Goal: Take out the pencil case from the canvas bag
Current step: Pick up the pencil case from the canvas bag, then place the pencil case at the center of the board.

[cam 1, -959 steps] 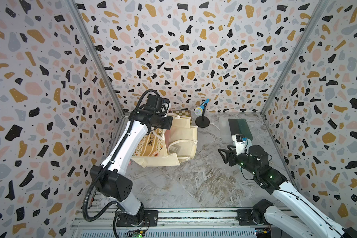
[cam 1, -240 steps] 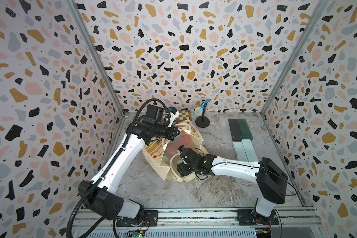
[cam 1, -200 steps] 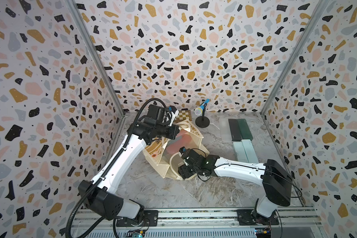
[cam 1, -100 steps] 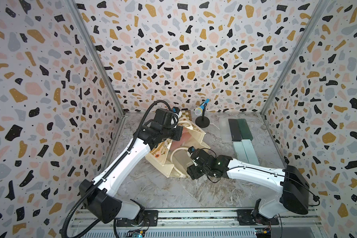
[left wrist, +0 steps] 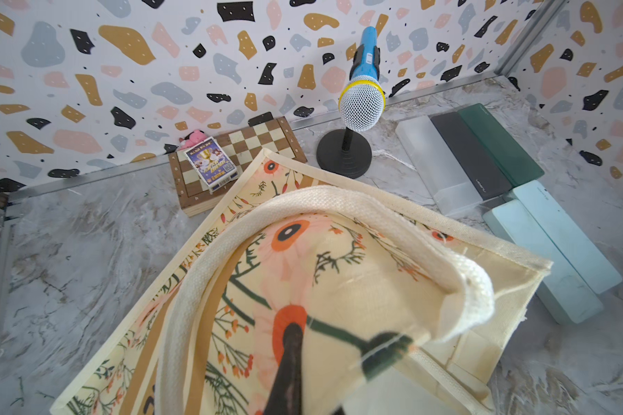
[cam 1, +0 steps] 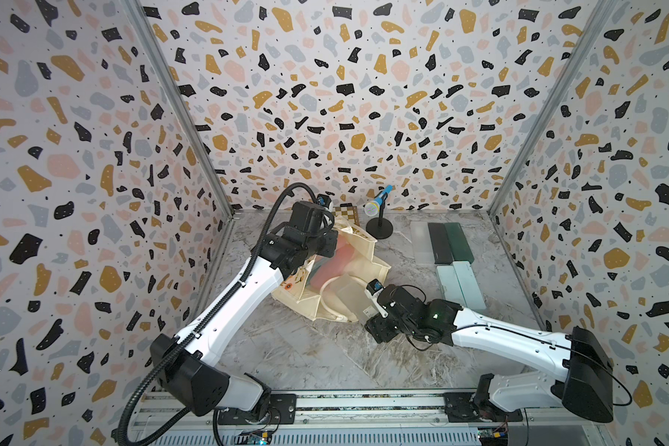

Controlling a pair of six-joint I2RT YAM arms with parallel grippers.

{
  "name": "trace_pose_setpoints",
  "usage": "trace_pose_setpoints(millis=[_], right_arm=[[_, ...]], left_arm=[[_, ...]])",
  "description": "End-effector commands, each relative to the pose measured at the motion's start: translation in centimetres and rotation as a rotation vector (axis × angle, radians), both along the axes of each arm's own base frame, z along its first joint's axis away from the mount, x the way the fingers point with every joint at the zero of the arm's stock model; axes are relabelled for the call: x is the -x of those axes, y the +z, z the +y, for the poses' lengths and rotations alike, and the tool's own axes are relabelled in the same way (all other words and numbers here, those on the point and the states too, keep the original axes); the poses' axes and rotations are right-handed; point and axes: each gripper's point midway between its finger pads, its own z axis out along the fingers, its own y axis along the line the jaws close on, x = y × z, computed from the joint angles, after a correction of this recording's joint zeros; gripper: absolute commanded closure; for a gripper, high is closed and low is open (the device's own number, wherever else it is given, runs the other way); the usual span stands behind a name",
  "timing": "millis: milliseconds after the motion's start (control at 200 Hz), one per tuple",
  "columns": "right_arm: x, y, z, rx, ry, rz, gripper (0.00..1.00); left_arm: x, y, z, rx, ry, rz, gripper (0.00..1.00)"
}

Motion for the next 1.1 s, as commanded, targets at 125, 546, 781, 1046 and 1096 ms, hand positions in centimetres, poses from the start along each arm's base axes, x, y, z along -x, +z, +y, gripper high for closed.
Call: trace_pose_setpoints(millis=[125,546,781,1046,1096], right_arm=[[0.3,1.7,-1.4,-0.041,0.013,-0.066,0.34],[1.2,6.3,-5.6,-0.215,-0.058,-0.223,0.36],[1.3,6.8,-8.2,-0.21,-0.133,-0.255,0.36],[0.6,7.9,-9.8,-0.224,-0.22,-0.3,0.36],[0.4,8.0,-10.1,-0.223,-0.239,-0.307,0.36]], left_arm=[[-1.7,3.1,2.2,-0.045,0.122,-0.117,1.0],[-2.6,3.3,3.6,-0.043,0.201,-0.114,1.0],[-3.3,3.6,6.3,-0.036,0.312,-0.099,1.0],[-3.1,4.8,10.7,-0.011,0.446,-0.093,1.0],[-2.9,4.9,11.3,-0.007,0.461,-0.091,1.0]])
